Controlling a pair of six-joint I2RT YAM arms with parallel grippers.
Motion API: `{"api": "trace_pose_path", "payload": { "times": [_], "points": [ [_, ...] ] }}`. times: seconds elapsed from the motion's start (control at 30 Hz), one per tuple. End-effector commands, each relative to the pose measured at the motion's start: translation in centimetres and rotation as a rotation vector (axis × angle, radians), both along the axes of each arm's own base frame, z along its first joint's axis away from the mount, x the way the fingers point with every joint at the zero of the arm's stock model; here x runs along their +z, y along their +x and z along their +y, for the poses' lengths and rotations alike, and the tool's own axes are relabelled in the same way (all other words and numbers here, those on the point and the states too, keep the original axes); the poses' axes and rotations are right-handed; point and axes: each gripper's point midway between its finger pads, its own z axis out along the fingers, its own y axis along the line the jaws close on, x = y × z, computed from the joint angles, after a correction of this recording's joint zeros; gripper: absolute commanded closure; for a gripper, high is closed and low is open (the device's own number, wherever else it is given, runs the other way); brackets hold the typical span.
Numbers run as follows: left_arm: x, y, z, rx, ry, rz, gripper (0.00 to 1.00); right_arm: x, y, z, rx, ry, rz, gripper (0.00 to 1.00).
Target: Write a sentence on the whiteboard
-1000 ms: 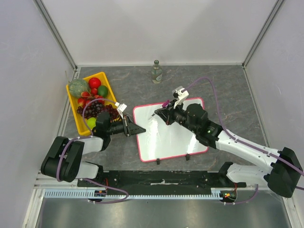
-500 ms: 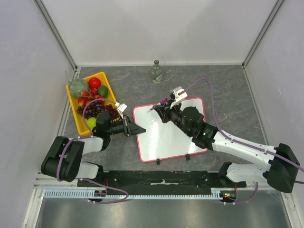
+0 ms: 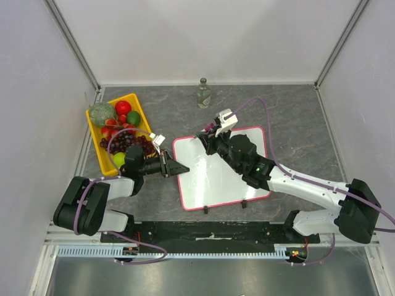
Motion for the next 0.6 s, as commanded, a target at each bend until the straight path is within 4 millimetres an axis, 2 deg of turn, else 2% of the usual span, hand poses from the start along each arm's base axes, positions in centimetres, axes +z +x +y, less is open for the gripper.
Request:
{"api": "trace_pose_path", "payload": {
  "times": [0.0, 0.33, 0.57],
  "points": [
    [-3.0, -0.6, 0.4, 0.003, 0.083, 0.021, 0.98, 2.8, 0.8, 0.2, -0.035, 0.056, -0.046, 1.00],
    [-3.0, -0.6, 0.4, 0.003, 0.084, 0.023, 0.98, 1.3, 1.6, -0.8, -0.061, 0.042, -0.018, 1.00],
    [-3.0, -0.6, 0.4, 0.003, 0.085, 0.023, 0.98, 0.5, 1.9, -0.6, -0.057, 0.028, -0.005, 1.00]
  ]
}}
